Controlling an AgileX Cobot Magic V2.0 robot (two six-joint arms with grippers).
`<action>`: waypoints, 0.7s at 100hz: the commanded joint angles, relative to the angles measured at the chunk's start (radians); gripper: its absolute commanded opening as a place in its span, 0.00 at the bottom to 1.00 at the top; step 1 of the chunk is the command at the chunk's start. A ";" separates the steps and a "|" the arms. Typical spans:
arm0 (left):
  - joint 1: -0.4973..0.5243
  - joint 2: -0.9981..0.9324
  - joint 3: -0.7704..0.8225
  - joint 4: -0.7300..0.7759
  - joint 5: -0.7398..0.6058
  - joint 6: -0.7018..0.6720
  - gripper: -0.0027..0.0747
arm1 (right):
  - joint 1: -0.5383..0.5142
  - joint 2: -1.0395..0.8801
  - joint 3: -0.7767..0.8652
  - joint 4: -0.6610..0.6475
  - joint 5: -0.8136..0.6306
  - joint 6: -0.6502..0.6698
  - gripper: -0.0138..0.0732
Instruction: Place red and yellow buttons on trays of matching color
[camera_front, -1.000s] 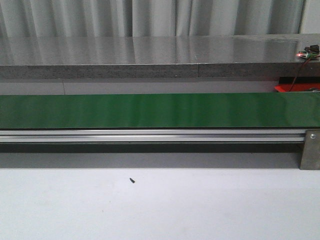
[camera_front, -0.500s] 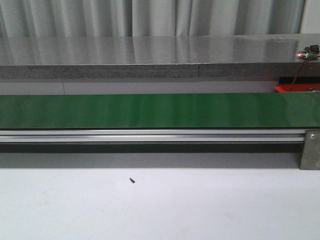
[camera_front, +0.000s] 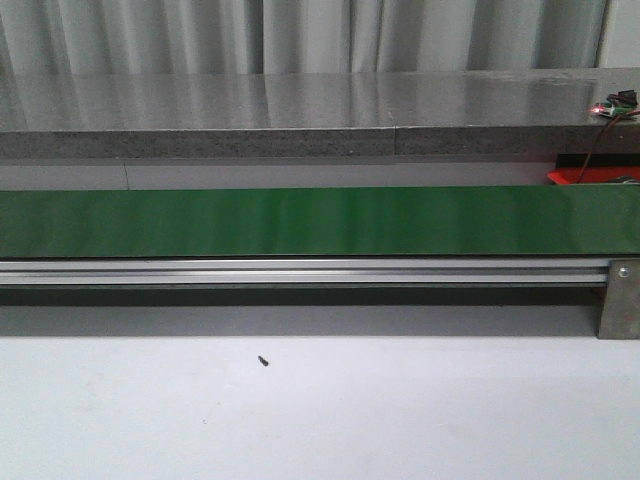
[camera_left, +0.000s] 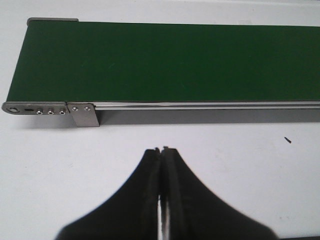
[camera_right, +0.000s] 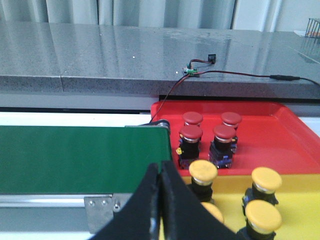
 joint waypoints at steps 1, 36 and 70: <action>-0.008 -0.002 -0.026 -0.019 -0.060 0.000 0.01 | 0.001 -0.031 0.005 -0.022 -0.085 0.005 0.09; -0.008 -0.002 -0.026 -0.019 -0.060 0.000 0.01 | 0.003 -0.199 0.153 0.017 -0.090 0.005 0.09; -0.008 -0.002 -0.026 -0.019 -0.064 0.000 0.01 | 0.032 -0.224 0.167 0.023 -0.090 0.005 0.09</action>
